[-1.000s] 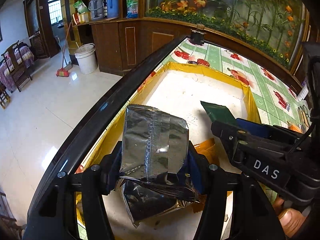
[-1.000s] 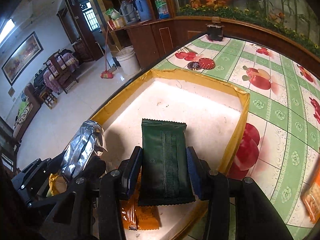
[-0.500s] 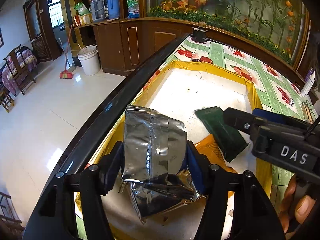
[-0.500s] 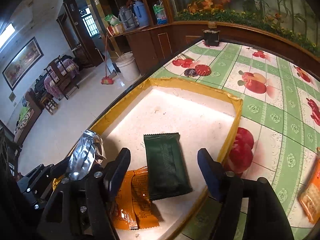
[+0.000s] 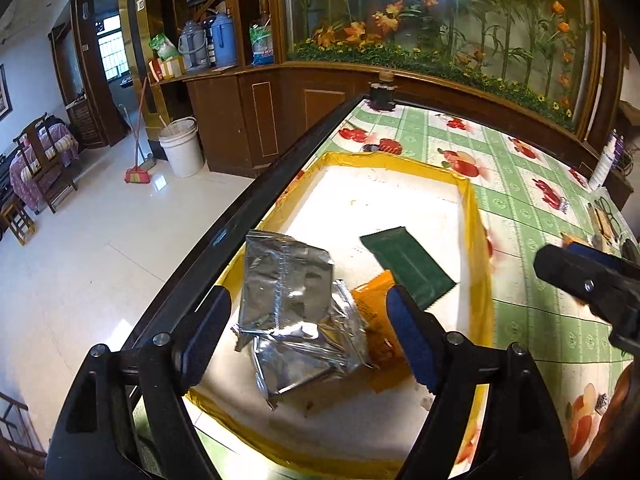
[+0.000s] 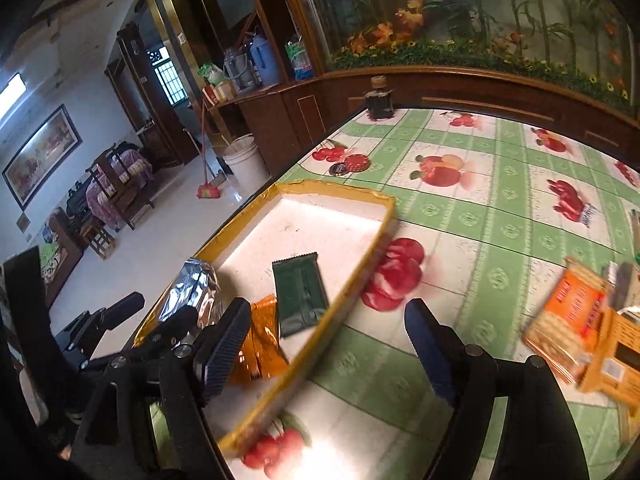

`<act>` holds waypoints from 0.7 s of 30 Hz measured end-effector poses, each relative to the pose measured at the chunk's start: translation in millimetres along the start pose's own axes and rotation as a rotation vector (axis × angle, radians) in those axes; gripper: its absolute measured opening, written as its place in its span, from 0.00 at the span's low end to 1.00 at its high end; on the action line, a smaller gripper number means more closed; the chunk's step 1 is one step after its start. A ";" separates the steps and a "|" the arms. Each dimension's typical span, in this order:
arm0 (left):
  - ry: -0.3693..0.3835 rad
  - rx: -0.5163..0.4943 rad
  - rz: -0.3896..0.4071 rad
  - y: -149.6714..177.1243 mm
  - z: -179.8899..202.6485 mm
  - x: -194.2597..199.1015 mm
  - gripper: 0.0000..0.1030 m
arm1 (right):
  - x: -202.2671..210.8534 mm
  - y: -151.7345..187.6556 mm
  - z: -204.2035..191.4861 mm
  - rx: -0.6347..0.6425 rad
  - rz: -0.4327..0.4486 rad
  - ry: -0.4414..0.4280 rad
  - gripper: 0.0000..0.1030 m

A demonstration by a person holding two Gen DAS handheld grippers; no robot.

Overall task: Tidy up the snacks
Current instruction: 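Carry both packets over the yellow tray and release them inside, then move both tools back toward the remaining snacks on the table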

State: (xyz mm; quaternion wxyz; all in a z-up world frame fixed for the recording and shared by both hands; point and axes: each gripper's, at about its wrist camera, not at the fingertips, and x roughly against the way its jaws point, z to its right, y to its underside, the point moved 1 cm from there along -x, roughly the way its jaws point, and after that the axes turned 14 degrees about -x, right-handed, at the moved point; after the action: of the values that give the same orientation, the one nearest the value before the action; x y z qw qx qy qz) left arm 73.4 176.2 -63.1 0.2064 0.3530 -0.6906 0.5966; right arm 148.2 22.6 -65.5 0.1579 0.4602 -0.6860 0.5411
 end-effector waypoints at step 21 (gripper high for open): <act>0.141 -0.176 0.065 -3.2 105.5 45.3 0.78 | 107.2 61.7 130.9 -0.100 0.097 0.171 0.84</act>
State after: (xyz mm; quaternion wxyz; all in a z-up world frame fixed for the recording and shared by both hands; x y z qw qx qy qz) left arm 59.9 62.8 -50.3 0.2654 0.2680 -0.7351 0.5634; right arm 79.1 -143.5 -73.5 0.2123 0.3701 -0.7177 0.5503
